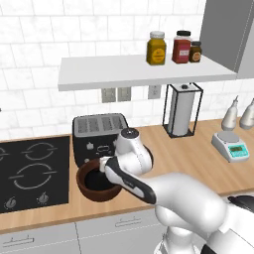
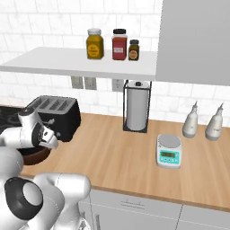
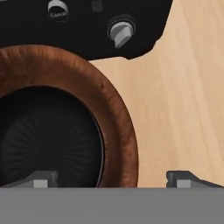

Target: Pick up the bowls on the counter and stack them on top of one another in the open cabinet. Place the smaller bowl on top of the larger bowl.

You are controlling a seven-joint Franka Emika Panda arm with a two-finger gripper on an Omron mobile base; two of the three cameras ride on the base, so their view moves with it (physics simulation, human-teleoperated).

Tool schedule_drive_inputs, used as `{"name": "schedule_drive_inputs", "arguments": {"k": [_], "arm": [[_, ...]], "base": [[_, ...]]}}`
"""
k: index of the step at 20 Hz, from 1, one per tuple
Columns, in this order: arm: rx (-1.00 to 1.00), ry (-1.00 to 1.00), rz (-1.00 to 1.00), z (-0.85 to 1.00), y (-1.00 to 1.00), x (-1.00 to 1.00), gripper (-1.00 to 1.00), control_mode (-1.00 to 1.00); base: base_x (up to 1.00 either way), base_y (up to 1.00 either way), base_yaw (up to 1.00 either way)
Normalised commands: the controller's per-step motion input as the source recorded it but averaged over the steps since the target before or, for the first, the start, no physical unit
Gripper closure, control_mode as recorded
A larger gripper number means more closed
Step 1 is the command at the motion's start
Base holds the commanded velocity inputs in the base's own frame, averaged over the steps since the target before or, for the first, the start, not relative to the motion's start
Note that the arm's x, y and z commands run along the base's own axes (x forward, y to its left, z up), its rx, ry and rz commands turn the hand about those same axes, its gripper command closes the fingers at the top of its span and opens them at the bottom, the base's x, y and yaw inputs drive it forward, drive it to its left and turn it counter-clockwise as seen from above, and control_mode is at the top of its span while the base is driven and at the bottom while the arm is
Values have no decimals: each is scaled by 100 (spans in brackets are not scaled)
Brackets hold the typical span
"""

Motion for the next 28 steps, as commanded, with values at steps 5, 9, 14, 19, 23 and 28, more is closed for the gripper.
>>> {"name": "schedule_drive_inputs", "arguments": {"k": [5, 9, 14, 19, 23, 28], "arm": [[0, 1, 3, -39, 13, 2, -100, -100], [0, 0, 0, -34, 19, 8, 100, -100], [0, 0, 0, -4, 1, 0, 100, -100], [2, -1, 0, 24, 0, -11, 100, -100], [0, 0, 0, 72, 7, -69, 100, -100], [1, -11, 0, 100, 5, -98, 100, -100]], "base": [[0, 0, 0], [0, 0, 0], [0, 0, 0], [0, 0, 0], [0, 0, 0], [0, 0, 0]]}}
